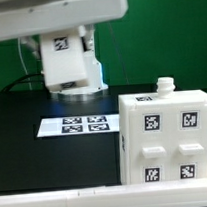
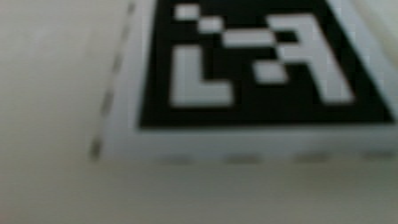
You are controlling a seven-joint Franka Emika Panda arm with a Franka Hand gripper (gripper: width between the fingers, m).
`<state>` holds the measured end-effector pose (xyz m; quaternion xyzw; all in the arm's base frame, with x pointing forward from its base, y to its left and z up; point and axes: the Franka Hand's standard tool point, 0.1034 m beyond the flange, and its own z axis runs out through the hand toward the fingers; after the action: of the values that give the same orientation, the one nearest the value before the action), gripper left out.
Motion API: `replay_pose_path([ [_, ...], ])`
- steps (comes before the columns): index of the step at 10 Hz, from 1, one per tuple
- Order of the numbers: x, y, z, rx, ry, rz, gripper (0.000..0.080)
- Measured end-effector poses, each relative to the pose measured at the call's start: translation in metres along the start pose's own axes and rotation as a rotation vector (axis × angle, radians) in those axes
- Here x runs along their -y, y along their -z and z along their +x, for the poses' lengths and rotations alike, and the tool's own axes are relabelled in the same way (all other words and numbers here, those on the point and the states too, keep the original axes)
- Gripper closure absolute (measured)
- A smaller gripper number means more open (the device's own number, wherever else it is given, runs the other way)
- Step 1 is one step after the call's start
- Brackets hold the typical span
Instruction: Assemble cabinet
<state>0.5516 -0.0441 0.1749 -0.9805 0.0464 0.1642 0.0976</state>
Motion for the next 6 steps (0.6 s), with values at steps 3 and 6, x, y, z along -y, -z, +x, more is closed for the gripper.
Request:
replay_pose_path([
  [3,-0.004,0.003,0.006,-0.183,0.006,-0.027,0.0262],
  [6,0.063,0.038,0.034,-0.491,0.023,-0.054,0.0262],
])
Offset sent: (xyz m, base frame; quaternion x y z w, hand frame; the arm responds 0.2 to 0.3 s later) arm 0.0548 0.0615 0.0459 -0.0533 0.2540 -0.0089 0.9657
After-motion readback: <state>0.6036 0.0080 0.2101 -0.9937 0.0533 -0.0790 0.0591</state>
